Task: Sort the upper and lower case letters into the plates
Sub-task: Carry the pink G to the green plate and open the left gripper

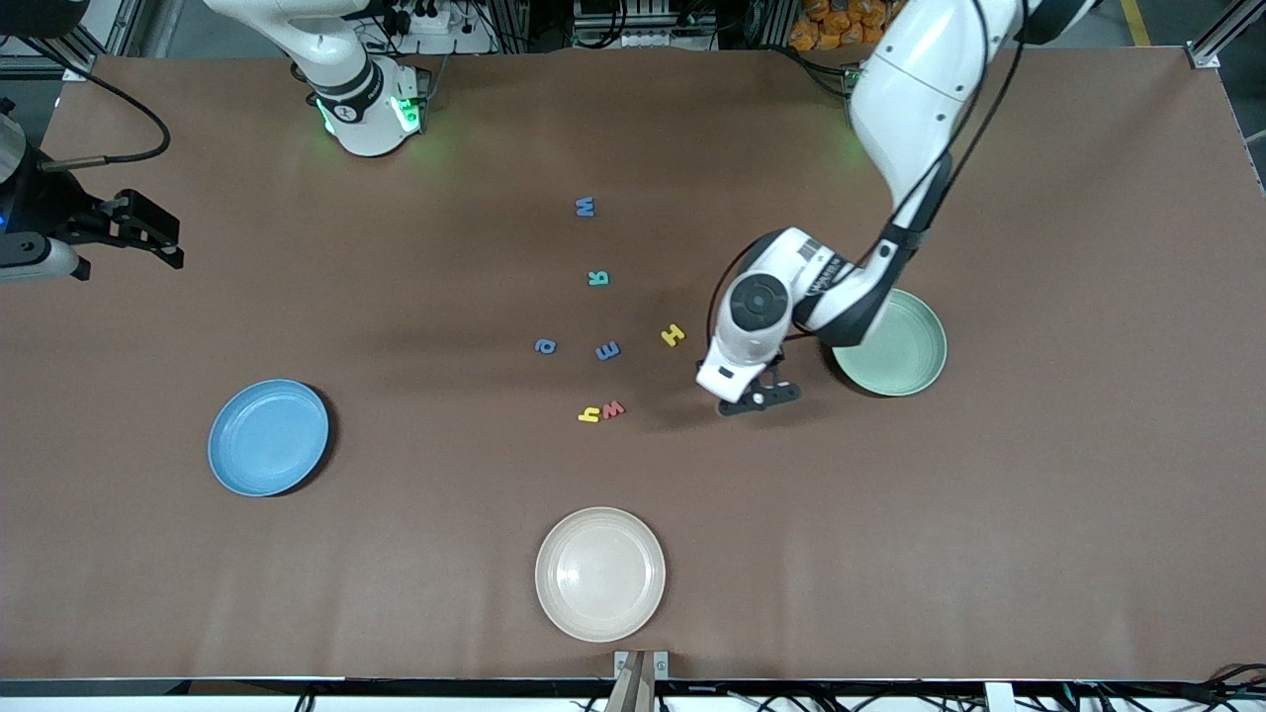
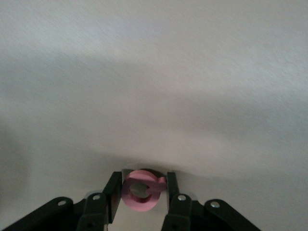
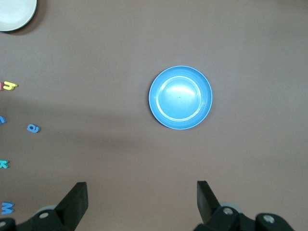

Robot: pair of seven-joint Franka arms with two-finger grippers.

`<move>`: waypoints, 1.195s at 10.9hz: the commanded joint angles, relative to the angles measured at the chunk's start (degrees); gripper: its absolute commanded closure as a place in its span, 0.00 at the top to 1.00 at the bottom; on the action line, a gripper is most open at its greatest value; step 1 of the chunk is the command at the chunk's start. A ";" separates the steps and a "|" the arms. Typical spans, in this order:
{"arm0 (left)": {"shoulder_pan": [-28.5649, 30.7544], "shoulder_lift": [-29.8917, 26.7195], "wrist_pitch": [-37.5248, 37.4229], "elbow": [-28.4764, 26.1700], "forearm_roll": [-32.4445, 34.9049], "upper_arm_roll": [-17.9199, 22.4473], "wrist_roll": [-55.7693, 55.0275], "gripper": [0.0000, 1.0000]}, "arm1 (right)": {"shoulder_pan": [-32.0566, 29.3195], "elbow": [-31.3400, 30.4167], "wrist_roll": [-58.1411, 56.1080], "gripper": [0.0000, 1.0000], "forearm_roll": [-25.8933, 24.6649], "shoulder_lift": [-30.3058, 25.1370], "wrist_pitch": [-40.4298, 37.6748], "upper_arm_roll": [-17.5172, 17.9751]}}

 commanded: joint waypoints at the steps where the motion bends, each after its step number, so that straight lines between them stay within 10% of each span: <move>1: 6.44 -3.03 -5.63 -0.50 1.00 -3.42 7.04 0.39 | 0.38 -0.59 -0.43 1.00 0.14 -0.31 0.62 -0.28; 5: 16.74 -8.38 -16.09 -2.85 -3.38 -5.27 23.74 0.39 | 1.08 -0.67 -0.43 1.00 -0.21 0.30 1.59 -0.28; 11: 24.22 -12.18 -11.90 -12.97 -5.77 -5.18 35.46 0.49 | 1.35 -0.24 0.01 1.00 -0.30 0.21 2.21 -0.28; 12: 24.40 -12.18 -11.71 -12.98 -5.86 -5.18 35.46 0.99 | 1.35 -0.32 0.01 1.00 0.40 0.30 2.38 -0.28; 13: 24.32 -12.09 -11.71 -12.63 -6.12 -5.18 35.46 1.00 | 1.70 -0.59 0.01 1.00 0.40 0.30 2.38 -0.28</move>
